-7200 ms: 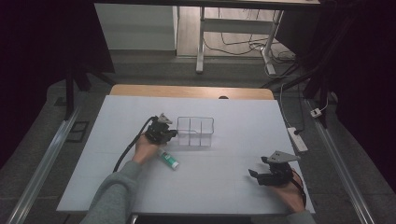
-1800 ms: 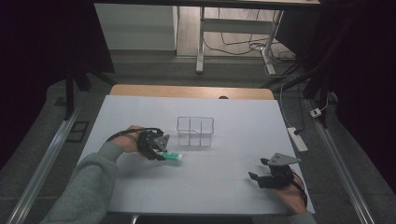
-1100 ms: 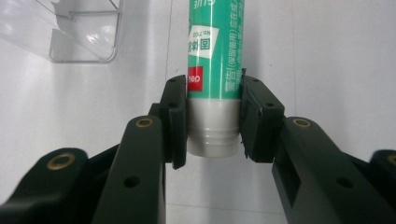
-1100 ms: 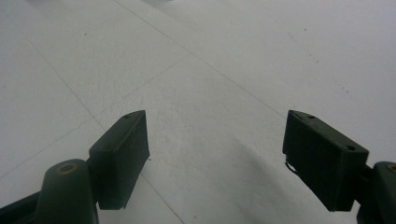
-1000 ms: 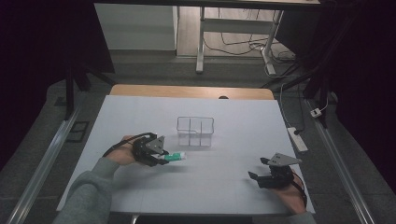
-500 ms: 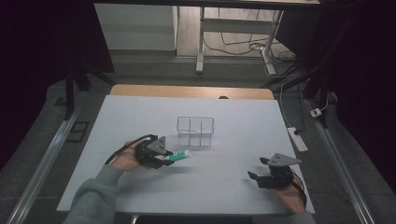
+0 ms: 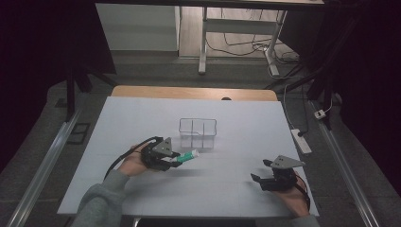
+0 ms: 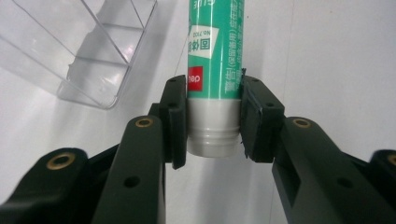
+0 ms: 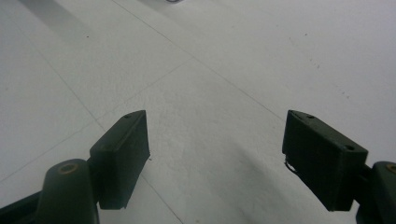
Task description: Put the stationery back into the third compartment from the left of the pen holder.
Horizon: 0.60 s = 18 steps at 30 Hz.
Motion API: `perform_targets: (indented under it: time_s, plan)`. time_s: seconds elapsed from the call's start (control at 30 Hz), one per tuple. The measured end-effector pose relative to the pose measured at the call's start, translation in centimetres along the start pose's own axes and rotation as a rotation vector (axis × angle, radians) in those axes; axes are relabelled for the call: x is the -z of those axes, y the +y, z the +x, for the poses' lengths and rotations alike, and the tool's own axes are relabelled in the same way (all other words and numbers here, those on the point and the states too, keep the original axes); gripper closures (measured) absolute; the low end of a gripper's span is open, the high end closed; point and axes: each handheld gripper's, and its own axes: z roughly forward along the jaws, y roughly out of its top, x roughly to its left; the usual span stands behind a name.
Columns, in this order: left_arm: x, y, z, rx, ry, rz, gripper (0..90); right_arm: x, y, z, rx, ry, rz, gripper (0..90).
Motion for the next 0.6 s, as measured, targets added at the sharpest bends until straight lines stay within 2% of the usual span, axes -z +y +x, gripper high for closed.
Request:
perform_targets:
  time_s: [0.6]
  plan:
    - [-1.0,1.1,-0.6,0.030,0.037,-0.005,64.7,0.0,0.2,0.3,0.012,-0.001,-0.007,22.1]
